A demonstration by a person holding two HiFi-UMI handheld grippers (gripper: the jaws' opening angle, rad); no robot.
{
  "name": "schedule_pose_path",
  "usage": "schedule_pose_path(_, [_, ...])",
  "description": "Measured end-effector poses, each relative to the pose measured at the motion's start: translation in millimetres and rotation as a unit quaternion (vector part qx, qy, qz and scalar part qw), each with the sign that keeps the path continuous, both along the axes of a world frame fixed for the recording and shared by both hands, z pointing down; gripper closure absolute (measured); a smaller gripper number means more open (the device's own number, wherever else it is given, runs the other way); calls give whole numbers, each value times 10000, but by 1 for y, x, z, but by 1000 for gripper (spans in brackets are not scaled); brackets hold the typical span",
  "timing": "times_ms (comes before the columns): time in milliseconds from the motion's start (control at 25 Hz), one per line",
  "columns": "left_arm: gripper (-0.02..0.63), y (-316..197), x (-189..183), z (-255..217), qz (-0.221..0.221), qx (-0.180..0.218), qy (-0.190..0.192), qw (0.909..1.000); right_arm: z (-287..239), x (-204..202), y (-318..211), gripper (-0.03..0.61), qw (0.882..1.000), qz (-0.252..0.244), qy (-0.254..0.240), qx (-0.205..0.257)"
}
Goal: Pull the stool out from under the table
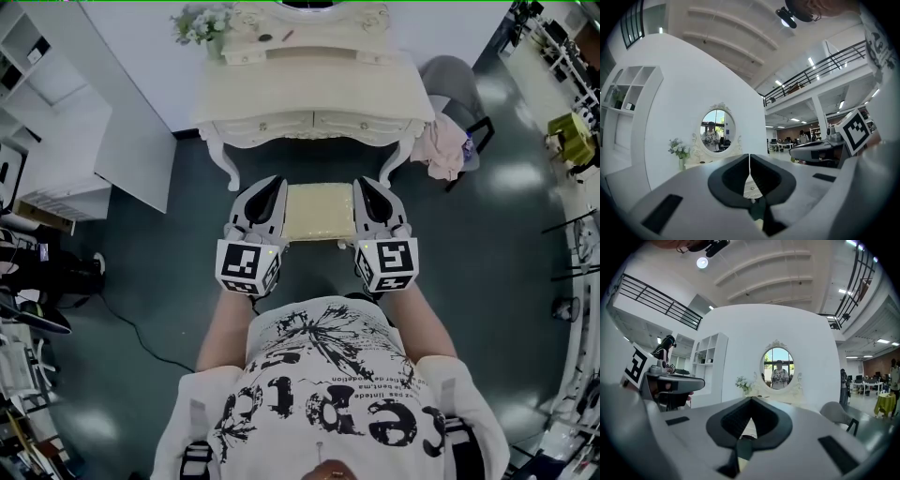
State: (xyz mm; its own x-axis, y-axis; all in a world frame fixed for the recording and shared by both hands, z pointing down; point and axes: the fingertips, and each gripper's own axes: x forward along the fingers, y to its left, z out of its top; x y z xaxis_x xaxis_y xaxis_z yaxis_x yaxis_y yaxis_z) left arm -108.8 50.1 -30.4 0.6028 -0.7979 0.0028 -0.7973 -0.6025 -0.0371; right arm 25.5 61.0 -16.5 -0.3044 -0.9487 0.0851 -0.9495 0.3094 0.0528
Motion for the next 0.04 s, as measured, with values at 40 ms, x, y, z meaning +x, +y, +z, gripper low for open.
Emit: schedule_pose_path(40, [592,-1,-2,0,-24,-1,-3,10000,0,0,-1,562,10000,-3,9,-1])
